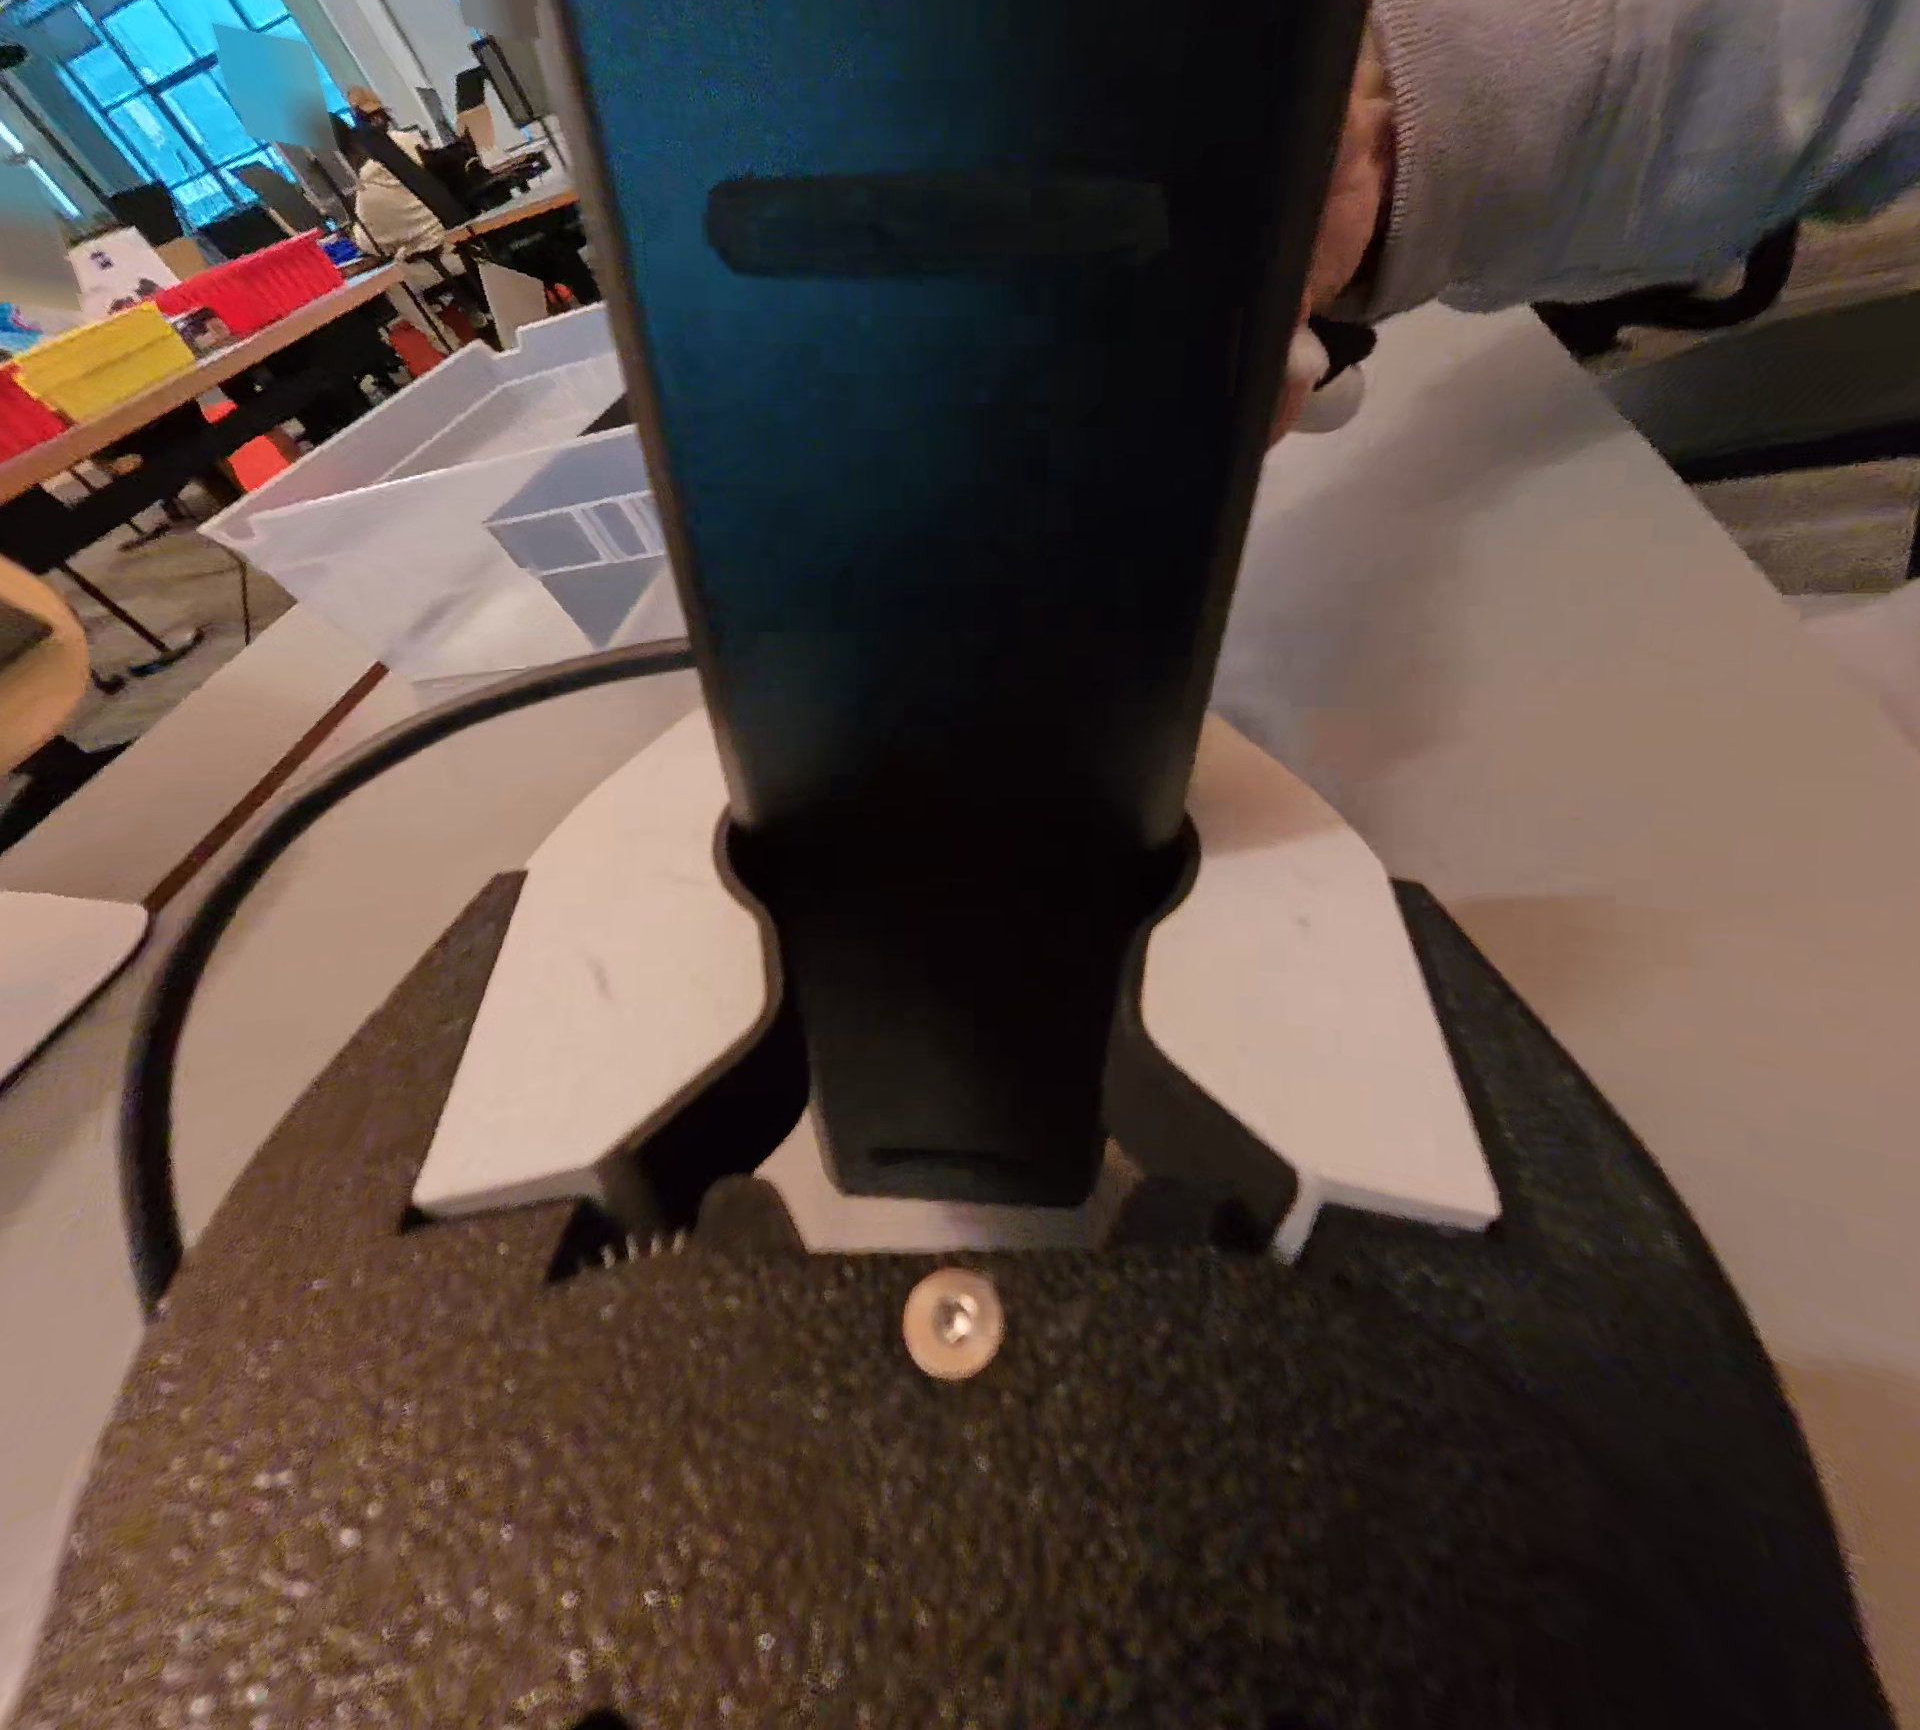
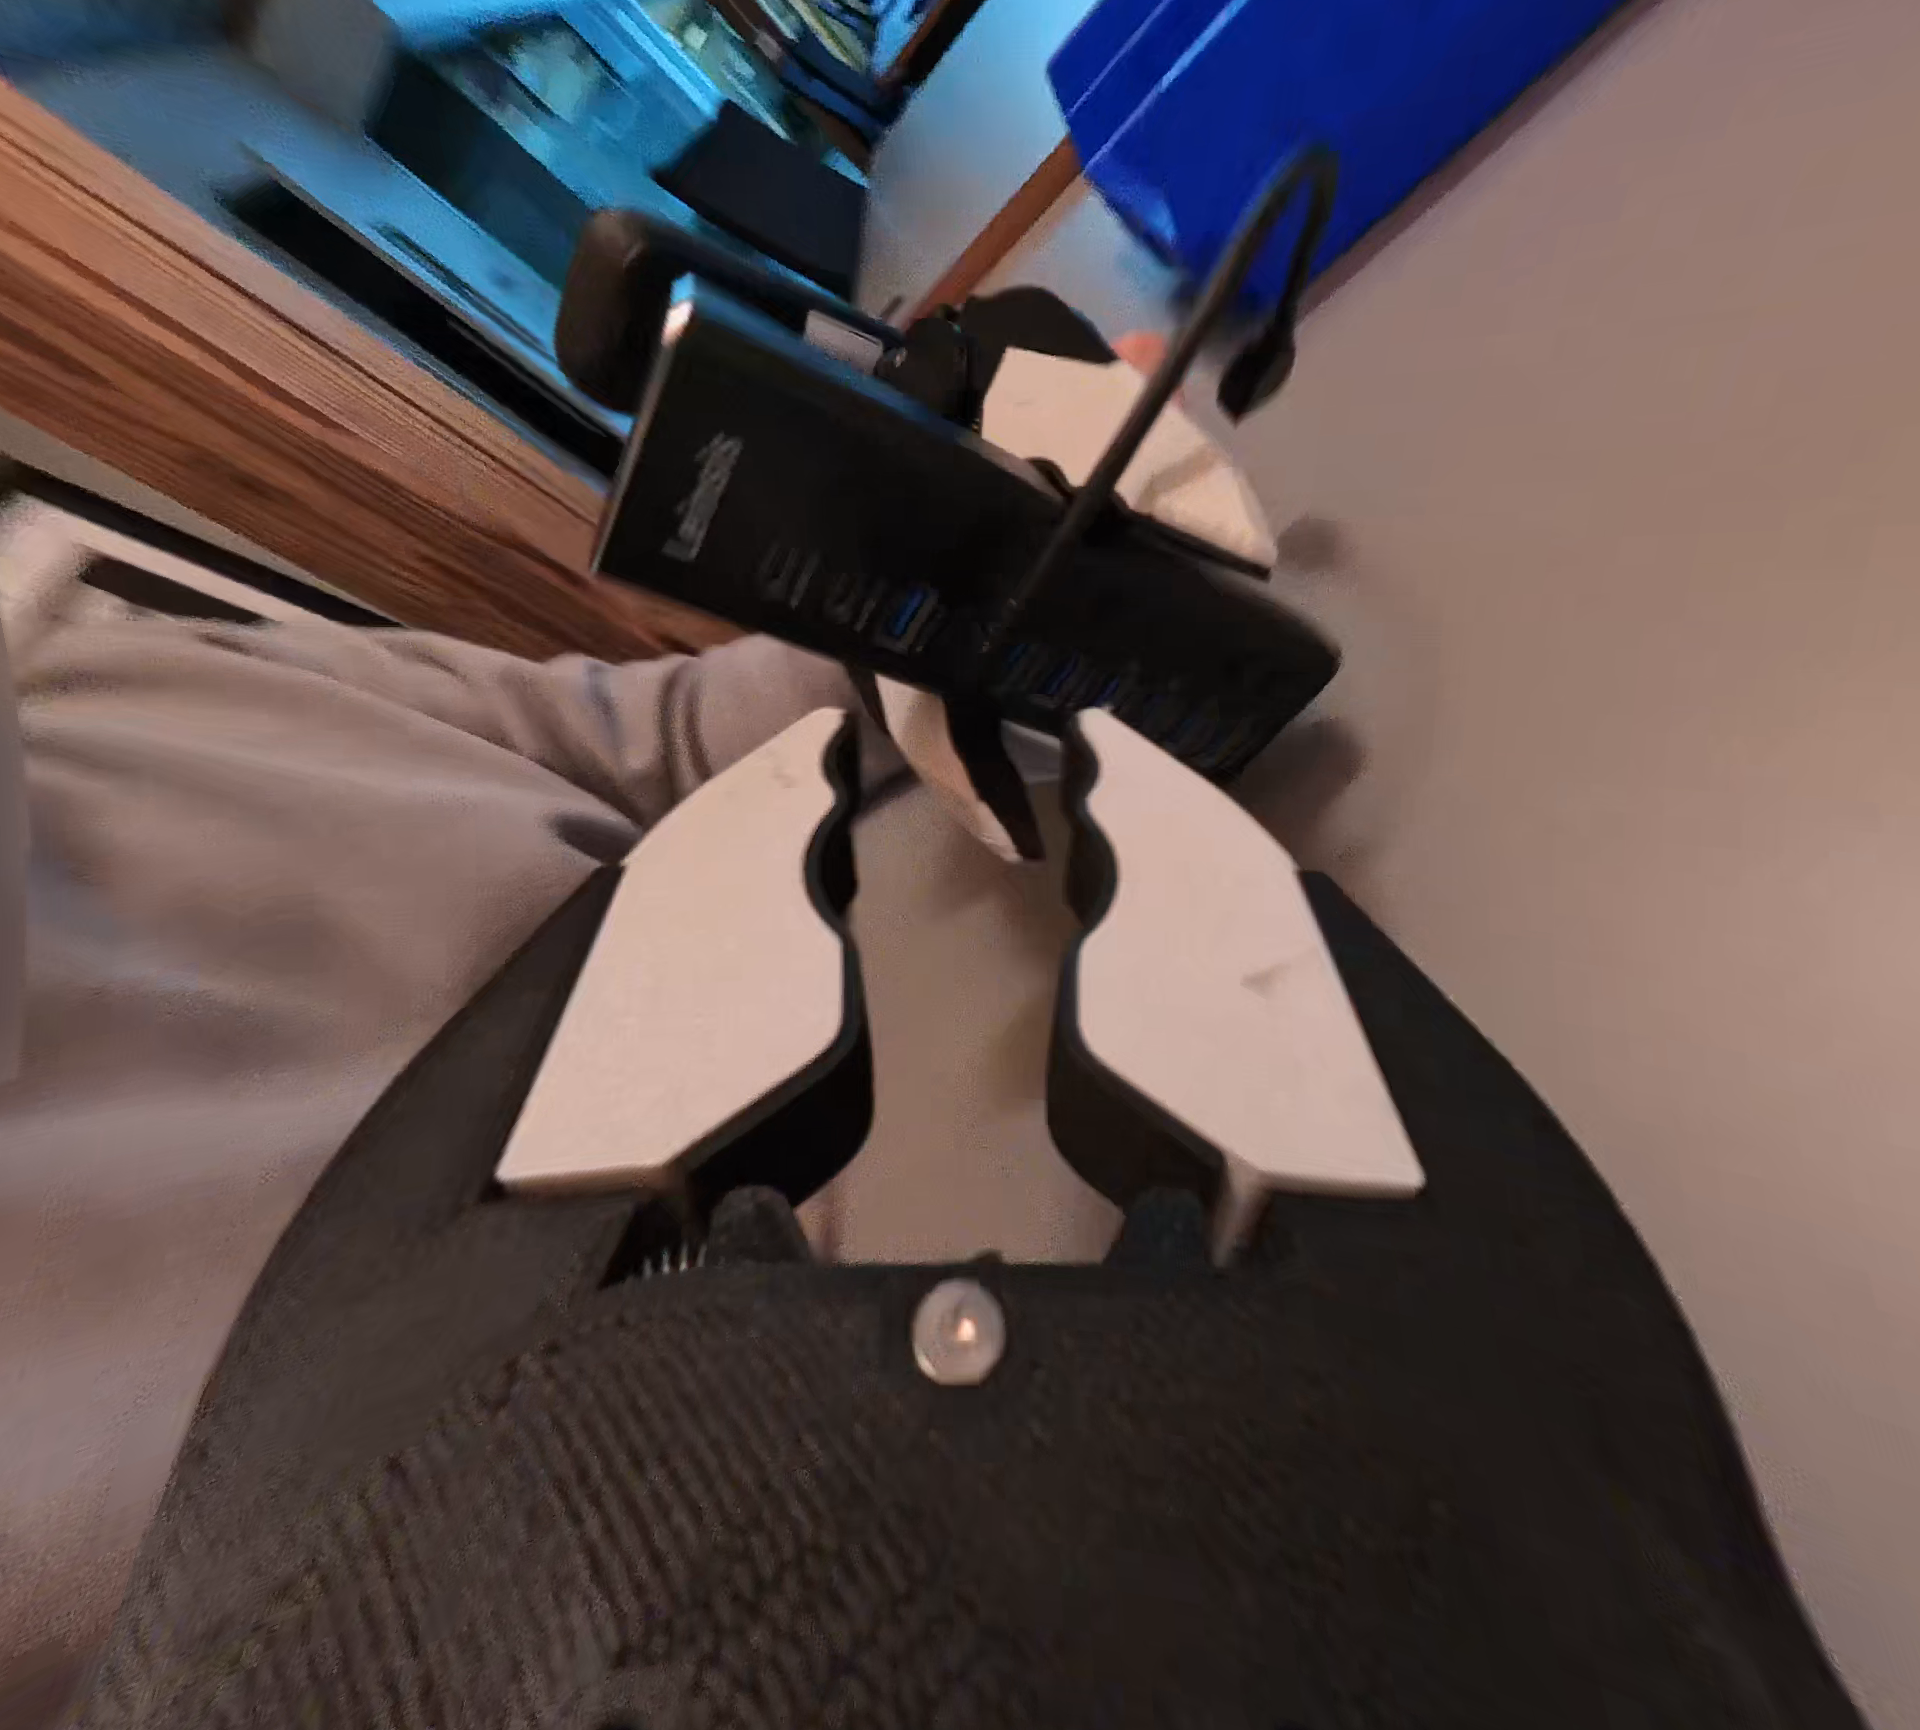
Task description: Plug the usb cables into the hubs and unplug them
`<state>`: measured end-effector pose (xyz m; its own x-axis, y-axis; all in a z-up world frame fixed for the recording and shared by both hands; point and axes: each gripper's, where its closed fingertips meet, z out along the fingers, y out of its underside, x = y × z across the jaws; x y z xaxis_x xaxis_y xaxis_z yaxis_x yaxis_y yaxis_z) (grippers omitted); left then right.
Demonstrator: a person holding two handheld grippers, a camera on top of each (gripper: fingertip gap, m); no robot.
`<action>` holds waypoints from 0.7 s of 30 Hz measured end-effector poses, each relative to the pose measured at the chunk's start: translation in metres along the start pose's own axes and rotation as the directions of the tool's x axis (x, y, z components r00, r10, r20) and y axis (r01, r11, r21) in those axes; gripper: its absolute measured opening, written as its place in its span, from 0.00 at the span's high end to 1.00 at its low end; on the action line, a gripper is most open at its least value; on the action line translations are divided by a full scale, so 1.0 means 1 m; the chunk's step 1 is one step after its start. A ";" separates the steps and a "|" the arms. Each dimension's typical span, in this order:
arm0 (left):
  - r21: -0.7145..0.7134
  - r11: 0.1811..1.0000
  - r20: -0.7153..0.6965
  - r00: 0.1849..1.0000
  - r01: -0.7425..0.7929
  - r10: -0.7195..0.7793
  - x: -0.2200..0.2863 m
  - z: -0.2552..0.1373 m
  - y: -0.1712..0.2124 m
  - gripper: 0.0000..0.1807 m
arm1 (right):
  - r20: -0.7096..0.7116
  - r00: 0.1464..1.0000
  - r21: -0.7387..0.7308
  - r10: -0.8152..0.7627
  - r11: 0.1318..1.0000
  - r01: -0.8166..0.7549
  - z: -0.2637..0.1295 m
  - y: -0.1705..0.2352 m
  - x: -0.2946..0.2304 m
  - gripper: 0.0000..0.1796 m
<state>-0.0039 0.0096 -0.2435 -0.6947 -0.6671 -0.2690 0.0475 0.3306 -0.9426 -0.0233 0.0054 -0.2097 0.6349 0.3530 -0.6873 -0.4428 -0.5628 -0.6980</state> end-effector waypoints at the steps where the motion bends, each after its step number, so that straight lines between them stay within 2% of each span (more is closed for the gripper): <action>1: 0.023 0.999 -0.004 0.999 0.033 -0.033 -0.002 -0.003 -0.003 0.60 | -0.054 0.990 -0.004 -0.127 0.992 0.127 -0.004 -0.006 -0.004 0.75; 2: 0.057 0.995 -0.032 0.997 0.076 -0.074 -0.001 -0.005 -0.007 0.61 | -0.095 0.958 -0.015 -0.269 0.963 0.269 -0.006 -0.011 -0.011 0.71; 4: 0.092 0.986 -0.081 0.988 0.137 -0.129 0.002 -0.005 -0.013 0.60 | -0.174 0.840 -0.055 -0.514 0.857 0.513 0.003 -0.021 -0.023 0.61; 6: 0.064 0.989 -0.108 0.986 0.132 -0.125 0.009 -0.001 -0.010 0.60 | -0.188 0.753 -0.103 -0.630 0.776 0.623 0.019 -0.027 -0.034 0.56; 9: -0.001 0.996 -0.115 0.989 0.089 -0.088 0.016 0.004 -0.002 0.61 | -0.226 0.697 -0.138 -0.680 0.731 0.668 0.039 -0.036 -0.031 0.58; 10: -0.005 0.995 -0.112 0.989 0.095 -0.095 0.016 0.005 -0.001 0.61 | -0.168 0.700 -0.134 -0.694 0.719 0.682 0.045 -0.033 -0.037 0.67; 13: -0.007 0.996 -0.099 0.991 0.091 -0.091 0.013 0.002 0.001 0.61 | -0.158 0.651 -0.210 -0.742 0.670 0.712 0.046 -0.032 -0.035 0.67; 16: 0.061 0.990 -0.093 0.988 0.128 -0.122 0.010 -0.004 -0.011 0.60 | -0.178 0.639 -0.217 -0.749 0.663 0.717 0.041 -0.037 -0.040 0.68; 21: 0.142 0.985 -0.064 0.994 0.094 -0.085 0.005 -0.019 -0.024 0.63 | -0.211 0.553 -0.343 -0.806 0.591 0.730 0.033 -0.032 -0.034 0.68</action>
<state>-0.0216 0.0111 -0.2184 -0.7405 -0.6489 -0.1745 0.0837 0.1686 -0.9821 -0.0516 0.0365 -0.1705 0.8416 0.4911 0.2248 0.4192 -0.3315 -0.8452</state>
